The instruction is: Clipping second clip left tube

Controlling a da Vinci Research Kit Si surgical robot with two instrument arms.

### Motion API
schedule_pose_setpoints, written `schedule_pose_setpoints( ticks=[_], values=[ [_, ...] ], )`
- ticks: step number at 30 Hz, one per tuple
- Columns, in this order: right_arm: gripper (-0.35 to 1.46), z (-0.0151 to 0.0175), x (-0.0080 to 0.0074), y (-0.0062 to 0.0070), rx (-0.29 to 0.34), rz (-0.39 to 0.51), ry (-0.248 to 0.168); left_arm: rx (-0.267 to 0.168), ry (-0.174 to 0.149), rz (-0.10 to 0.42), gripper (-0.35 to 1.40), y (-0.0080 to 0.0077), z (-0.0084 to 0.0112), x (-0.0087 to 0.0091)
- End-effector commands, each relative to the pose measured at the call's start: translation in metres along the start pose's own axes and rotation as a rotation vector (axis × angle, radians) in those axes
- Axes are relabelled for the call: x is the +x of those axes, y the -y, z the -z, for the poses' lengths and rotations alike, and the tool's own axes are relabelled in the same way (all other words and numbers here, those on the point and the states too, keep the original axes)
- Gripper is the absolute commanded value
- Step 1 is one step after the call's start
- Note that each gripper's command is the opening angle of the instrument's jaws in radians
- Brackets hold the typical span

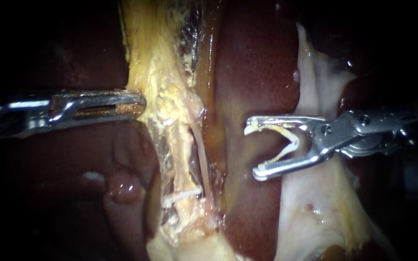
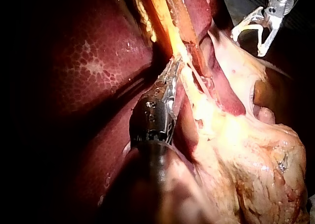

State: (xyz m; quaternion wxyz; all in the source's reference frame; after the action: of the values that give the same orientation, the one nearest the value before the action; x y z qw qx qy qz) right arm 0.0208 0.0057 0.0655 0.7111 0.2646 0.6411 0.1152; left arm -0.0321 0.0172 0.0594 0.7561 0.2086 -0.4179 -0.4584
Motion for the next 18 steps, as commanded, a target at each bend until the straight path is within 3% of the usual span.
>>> schedule_pose_setpoints(
  ticks=[1,5,8,14,18],
  values=[
    [0.6,0.0,0.0001,0.0001,0.0,0.0,0.0,0.0,0.0,0.0,-0.35,0.0,0.0,0.0],
    [0.6,-0.0005,-0.0005,0.0004,-0.001,0.011,-0.001,0.006,0.01,-0.004,-0.35,0.0002,0.0004,-0.0003],
    [0.6,-0.0015,-0.0013,0.0006,0.004,-0.012,0.011,0.018,0.034,-0.014,-0.35,0.0007,0.0014,-0.0016],
    [0.6,-0.0053,-0.0044,0.0007,0.024,-0.08,0.045,0.025,0.088,-0.029,-0.35,0.0021,0.0043,-0.0042],
    [0.59,-0.0079,-0.0065,0.0003,0.026,-0.115,0.095,0.027,0.104,-0.04,-0.35,0.0031,0.0053,-0.005]
  ],
)
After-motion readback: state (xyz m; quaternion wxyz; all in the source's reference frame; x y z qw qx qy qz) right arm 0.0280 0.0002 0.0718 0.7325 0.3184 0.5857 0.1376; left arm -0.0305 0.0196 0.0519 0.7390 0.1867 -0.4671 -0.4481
